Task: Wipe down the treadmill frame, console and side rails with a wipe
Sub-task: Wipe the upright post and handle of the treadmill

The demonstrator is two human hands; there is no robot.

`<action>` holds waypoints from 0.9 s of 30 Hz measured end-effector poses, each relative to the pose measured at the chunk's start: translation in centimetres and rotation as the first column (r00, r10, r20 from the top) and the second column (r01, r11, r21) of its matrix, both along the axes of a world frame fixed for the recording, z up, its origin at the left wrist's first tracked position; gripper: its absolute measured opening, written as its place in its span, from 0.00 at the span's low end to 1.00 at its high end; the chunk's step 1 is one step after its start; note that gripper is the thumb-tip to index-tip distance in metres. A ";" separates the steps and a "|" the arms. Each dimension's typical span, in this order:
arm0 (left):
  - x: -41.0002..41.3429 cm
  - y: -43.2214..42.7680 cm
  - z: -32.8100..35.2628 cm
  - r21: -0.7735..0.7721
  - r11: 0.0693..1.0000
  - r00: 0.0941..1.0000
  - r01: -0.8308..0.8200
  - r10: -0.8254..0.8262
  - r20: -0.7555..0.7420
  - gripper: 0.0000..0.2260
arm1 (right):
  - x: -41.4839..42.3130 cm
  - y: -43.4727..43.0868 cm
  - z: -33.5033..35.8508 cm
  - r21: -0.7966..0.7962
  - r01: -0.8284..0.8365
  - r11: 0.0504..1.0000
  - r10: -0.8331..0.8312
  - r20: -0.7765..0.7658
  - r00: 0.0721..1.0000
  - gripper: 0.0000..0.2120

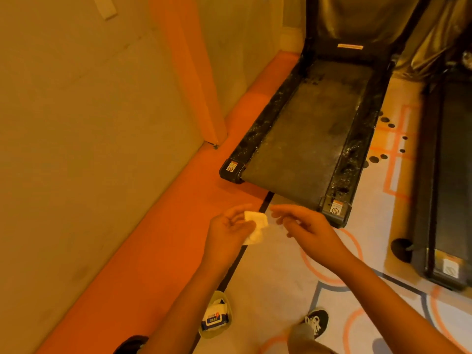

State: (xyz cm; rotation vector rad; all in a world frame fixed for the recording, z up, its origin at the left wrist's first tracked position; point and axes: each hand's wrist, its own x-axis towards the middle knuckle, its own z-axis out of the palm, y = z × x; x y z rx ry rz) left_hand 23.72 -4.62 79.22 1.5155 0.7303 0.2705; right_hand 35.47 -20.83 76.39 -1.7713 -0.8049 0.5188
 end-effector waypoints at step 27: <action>29.3 -13.5 -21.1 0.188 0.682 0.622 0.706 -0.472 -0.625 0.18 | 18.9 -28.6 -19.0 -0.658 0.410 0.631 -0.751 -0.387 0.535 0.17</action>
